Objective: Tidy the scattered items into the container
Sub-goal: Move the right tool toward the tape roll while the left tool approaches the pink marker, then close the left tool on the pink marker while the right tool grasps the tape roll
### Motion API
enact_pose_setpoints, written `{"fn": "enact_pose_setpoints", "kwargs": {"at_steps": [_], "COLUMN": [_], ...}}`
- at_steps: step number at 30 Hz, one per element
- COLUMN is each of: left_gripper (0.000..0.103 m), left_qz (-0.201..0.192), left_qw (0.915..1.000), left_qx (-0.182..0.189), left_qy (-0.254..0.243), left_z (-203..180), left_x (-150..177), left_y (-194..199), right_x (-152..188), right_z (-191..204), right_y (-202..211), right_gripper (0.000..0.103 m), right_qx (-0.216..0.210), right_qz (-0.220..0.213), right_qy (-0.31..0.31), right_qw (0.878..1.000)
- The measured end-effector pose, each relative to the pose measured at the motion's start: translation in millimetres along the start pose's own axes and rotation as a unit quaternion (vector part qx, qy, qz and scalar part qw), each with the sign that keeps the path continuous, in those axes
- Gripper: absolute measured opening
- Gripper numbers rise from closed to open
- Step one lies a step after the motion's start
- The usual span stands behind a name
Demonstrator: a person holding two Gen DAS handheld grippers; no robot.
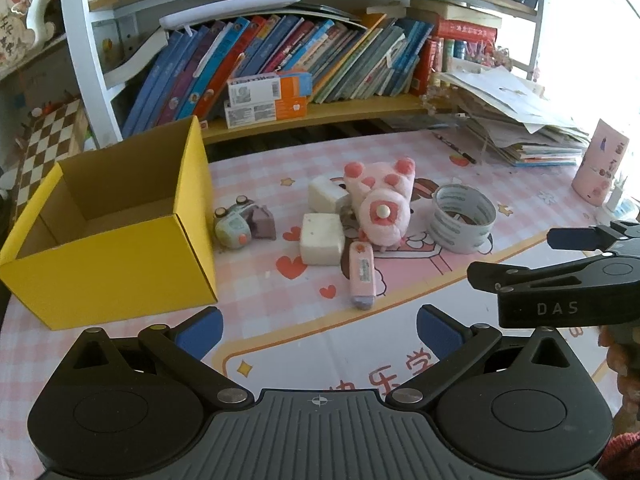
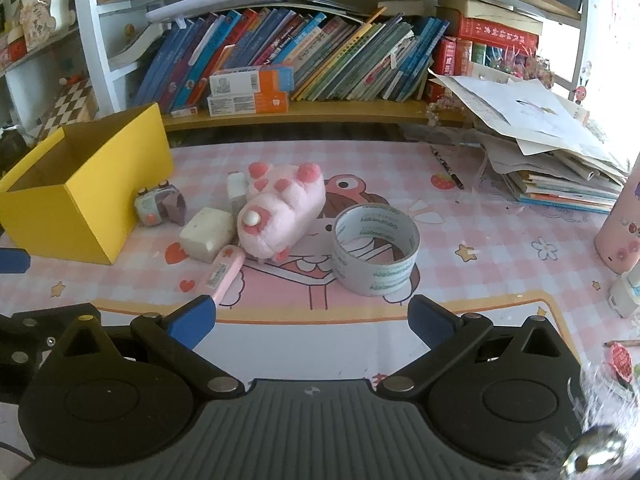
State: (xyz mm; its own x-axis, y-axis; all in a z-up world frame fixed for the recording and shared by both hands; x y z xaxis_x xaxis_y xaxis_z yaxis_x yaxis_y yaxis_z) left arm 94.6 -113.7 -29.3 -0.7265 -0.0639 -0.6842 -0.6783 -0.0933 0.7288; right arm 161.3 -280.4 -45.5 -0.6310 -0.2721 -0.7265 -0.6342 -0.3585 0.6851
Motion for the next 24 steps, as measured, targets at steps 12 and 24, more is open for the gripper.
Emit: {"fn": "enact_pose_setpoints", "kwargs": {"at_steps": [12, 24], "left_gripper": [0.103, 0.089], "left_qz": [0.000, 0.017], "left_qw": [1.0000, 0.9994], "left_qx": [-0.004, 0.012], "left_qy": [-0.002, -0.027], "left_z": [3.0, -3.5], "left_x": [-10.9, -17.3], "left_y": [-12.3, -37.4], "right_x": [-7.4, -11.9], "right_z": [-11.5, -18.3], "right_y": [-14.7, -32.9], "right_gripper": [0.103, 0.101], "right_qx": [0.006, 0.019], "right_qz": [0.004, 0.011], "right_qy": [-0.006, -0.008], "right_qw": [1.000, 1.000]}}
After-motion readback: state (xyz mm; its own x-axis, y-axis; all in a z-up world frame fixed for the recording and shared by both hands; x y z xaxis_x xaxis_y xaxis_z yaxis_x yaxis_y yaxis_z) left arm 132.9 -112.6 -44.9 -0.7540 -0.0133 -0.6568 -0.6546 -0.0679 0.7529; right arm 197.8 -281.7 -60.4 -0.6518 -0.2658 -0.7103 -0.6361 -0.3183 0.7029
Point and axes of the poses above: each gripper's, at about its wrist camera, not at the fingertips, and y roughly against the way its jaws point, z to its left, x to its underside, the point moved 3 cm from there along -y, roughly the way its jaws point, and after that the axes turned 1 degree about -x, right-handed, at the moved point
